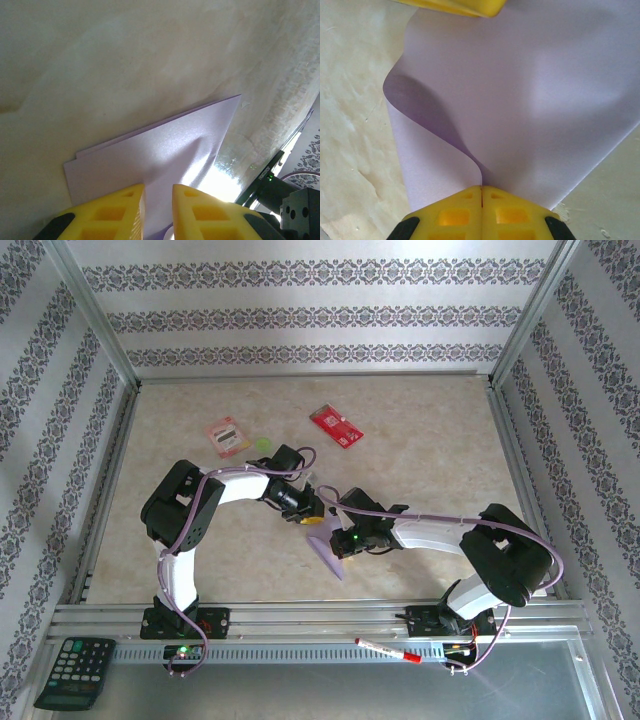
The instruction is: Fold a paper plane with a square sheet of paper (pick it up from the middle)
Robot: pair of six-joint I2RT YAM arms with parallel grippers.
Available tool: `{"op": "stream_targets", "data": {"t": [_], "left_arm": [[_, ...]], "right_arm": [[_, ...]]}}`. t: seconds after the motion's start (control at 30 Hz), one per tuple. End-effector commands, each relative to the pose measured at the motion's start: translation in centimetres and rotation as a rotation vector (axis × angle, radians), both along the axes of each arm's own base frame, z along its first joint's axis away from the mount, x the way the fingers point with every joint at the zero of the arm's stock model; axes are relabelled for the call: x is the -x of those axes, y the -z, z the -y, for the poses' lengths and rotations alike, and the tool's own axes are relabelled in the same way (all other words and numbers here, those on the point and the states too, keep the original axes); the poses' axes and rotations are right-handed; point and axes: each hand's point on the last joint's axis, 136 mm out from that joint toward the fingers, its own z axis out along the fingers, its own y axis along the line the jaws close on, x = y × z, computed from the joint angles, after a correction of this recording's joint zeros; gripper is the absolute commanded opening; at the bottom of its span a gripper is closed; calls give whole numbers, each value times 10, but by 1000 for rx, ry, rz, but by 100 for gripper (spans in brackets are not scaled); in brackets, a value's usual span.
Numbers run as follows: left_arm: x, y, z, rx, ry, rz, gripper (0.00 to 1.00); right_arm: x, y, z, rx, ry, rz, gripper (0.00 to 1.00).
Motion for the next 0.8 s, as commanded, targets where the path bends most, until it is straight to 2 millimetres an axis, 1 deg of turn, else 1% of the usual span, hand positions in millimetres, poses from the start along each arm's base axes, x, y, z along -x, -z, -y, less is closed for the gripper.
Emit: {"op": "stream_targets", "data": {"t": [0.0,0.17,0.33,0.47,0.53,0.63,0.73,0.77], "left_arm": [[8,9,-3,-55,18,-36,22],[0,-3,2,-39,20,-16,24],[-10,-22,7,-21,26,26,26],[-13,-37,2,-23,15,60,26],[-10,-41,-6,-34,-2,70,23],[1,-48,-17,-31,-45,79,17],[18,-54,-18,20,-97,60,11],[26,-55,-16,35,-101,55,9]], "right_arm": [[18,24,24,104,21,-69,4],[20,25,26,107,25,-72,3],[22,26,29,111,30,-76,3],[23,28,30,112,34,-76,2],[23,28,30,109,36,-78,2],[23,29,29,103,41,-80,2],[23,29,28,102,41,-80,2],[23,29,28,101,43,-80,2]]}}
